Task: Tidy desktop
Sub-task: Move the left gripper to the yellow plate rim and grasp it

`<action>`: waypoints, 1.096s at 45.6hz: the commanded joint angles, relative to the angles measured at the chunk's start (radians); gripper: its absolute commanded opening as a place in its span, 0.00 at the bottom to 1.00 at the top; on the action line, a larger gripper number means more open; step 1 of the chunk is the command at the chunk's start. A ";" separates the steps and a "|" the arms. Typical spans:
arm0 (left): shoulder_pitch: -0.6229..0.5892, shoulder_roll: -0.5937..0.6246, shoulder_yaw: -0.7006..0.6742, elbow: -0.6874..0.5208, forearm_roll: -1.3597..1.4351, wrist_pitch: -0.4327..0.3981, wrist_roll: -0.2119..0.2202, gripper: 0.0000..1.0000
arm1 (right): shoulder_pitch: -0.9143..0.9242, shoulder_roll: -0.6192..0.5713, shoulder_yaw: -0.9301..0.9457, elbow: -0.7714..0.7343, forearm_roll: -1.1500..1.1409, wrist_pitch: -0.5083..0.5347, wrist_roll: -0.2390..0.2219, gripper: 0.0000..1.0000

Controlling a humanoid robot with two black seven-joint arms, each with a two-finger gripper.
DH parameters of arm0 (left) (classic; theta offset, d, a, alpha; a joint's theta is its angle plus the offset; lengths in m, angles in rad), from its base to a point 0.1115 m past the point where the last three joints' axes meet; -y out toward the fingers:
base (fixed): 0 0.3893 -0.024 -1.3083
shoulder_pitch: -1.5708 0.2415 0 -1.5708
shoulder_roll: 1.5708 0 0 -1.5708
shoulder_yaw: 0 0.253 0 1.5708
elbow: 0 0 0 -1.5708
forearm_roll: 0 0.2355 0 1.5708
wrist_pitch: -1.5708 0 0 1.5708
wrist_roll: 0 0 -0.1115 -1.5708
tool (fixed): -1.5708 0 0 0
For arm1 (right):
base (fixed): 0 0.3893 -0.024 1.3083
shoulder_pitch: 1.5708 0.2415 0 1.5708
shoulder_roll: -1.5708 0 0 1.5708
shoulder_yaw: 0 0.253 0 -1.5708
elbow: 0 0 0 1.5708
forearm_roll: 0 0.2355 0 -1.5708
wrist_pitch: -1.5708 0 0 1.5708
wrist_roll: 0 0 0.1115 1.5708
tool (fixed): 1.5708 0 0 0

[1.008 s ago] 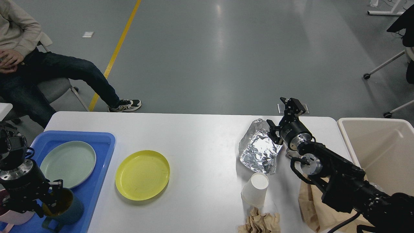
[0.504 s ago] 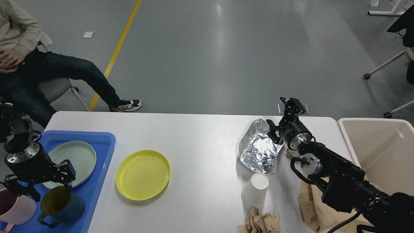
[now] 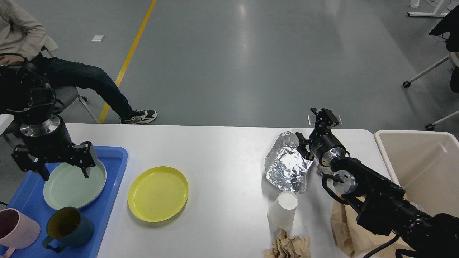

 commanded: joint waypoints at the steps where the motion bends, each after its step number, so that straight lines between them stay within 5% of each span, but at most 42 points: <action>1: -0.008 -0.054 0.003 -0.008 -0.001 0.083 0.000 0.91 | 0.002 0.000 0.000 0.000 0.000 0.000 0.000 1.00; 15: 0.141 -0.203 -0.041 0.026 -0.006 0.120 0.011 0.91 | 0.000 0.000 0.000 0.000 0.000 0.000 0.000 1.00; 50: 0.528 -0.198 -0.255 0.397 -0.011 0.129 0.022 0.90 | 0.002 0.000 0.000 0.000 0.000 0.000 0.000 1.00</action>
